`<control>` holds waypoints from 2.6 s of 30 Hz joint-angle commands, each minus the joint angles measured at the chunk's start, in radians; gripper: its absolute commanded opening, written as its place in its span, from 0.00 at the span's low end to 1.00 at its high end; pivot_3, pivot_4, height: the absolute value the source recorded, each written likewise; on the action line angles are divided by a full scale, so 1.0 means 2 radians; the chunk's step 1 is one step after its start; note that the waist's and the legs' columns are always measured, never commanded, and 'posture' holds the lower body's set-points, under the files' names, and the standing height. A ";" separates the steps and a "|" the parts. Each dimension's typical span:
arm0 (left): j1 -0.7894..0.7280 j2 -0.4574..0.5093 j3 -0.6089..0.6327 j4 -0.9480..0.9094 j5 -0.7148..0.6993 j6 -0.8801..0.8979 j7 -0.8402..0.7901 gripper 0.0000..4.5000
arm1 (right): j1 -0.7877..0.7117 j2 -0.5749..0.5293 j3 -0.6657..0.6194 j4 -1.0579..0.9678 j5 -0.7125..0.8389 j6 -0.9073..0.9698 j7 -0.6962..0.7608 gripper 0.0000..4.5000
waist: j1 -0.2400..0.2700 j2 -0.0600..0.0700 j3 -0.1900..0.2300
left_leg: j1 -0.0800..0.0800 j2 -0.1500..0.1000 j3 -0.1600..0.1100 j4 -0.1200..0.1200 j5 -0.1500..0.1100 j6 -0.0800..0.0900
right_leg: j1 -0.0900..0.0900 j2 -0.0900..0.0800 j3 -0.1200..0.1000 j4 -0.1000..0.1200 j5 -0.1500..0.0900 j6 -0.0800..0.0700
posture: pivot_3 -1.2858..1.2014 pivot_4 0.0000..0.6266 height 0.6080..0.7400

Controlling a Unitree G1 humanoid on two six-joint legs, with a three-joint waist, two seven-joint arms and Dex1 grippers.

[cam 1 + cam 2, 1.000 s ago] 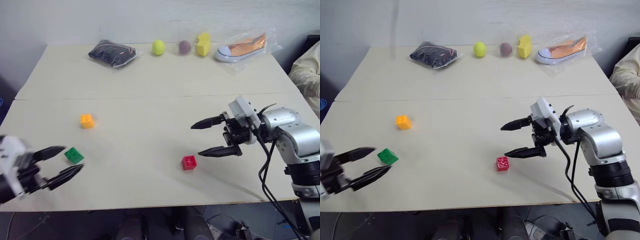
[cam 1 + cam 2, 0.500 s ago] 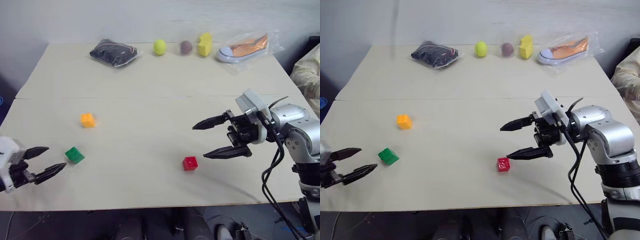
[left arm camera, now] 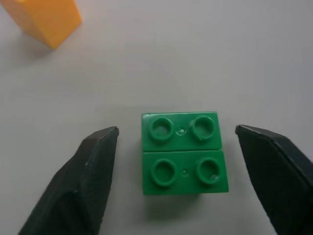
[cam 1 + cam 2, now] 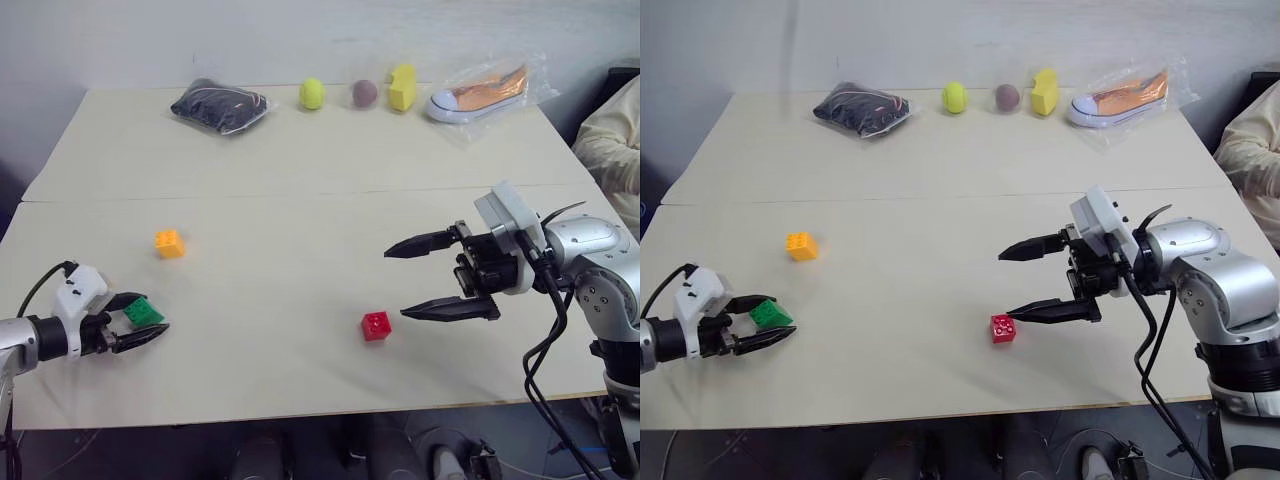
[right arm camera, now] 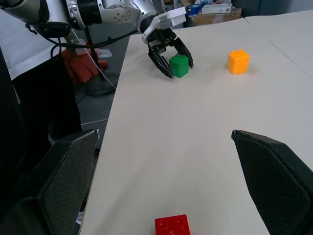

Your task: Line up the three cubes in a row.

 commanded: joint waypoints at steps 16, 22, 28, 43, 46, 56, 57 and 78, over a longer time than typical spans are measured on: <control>-0.112 -0.011 -0.168 -0.163 -0.002 0.021 -0.061 0.34 | 0.035 -0.047 -0.019 -0.023 -0.022 -0.056 0.024 1.00 | 0.010 0.000 0.000 | 0.000 -0.001 0.000 0.001 0.000 0.000 | 0.000 0.000 0.000 0.001 0.000 0.000 | 0.52 0.24 1.00; -0.212 -0.088 -0.294 -0.178 0.048 0.078 -0.019 0.34 | 0.064 -0.055 -0.035 -0.052 -0.012 -0.045 0.006 1.00 | 0.014 0.000 0.000 | 0.000 -0.001 0.001 0.001 0.001 0.001 | 0.000 0.001 0.001 0.002 0.000 0.001 | 0.52 0.24 1.00; -0.235 -0.112 -0.336 -0.193 0.074 0.118 0.011 0.34 | 0.076 -0.060 -0.044 -0.072 0.001 -0.031 -0.012 1.00 | 0.014 0.000 0.000 | 0.001 -0.001 0.001 0.001 0.001 0.001 | 0.000 0.001 0.002 0.002 0.000 0.001 | 0.52 0.24 1.00; -0.226 -0.115 -0.358 -0.204 0.083 0.125 0.014 0.34 | 0.078 -0.050 -0.040 -0.073 -0.001 -0.030 -0.033 1.00 | 0.016 0.000 0.000 | 0.001 -0.002 0.001 0.002 0.002 0.002 | 0.001 0.000 0.001 0.002 0.001 0.001 | 0.52 0.24 1.00; -0.224 -0.113 -0.357 -0.204 0.083 0.124 0.012 0.50 | 0.076 -0.047 -0.037 -0.073 -0.001 -0.031 -0.037 1.00 | 0.016 0.000 0.000 | 0.001 -0.002 0.001 0.002 0.002 0.002 | 0.001 0.000 0.001 0.002 0.001 0.001 | 0.52 0.24 1.00; -0.169 -0.063 -0.241 -0.253 0.022 0.168 0.009 1.00 | 0.063 -0.040 -0.029 -0.054 -0.006 -0.042 -0.027 1.00 | 0.011 0.000 0.000 | 0.001 -0.001 0.001 0.002 0.002 0.002 | 0.001 0.000 0.001 0.002 0.001 0.001 | 0.52 0.24 1.00; -0.132 -0.047 -0.182 -0.267 0.002 0.183 0.005 1.00 | 0.056 -0.039 -0.026 -0.048 -0.005 -0.042 -0.025 1.00 | 0.012 0.000 0.000 | 0.001 -0.001 0.001 0.002 0.002 0.002 | 0.001 0.000 0.001 0.002 0.001 0.001 | 0.52 0.24 1.00; 0.027 -0.164 0.184 -0.319 -0.055 0.341 0.265 1.00 | -0.055 0.017 0.009 0.063 -0.038 -0.071 -0.005 1.00 | 0.018 -0.001 -0.001 | 0.000 -0.001 -0.001 0.001 0.001 0.001 | 0.001 -0.001 0.000 0.001 0.000 0.001 | 0.52 0.24 1.00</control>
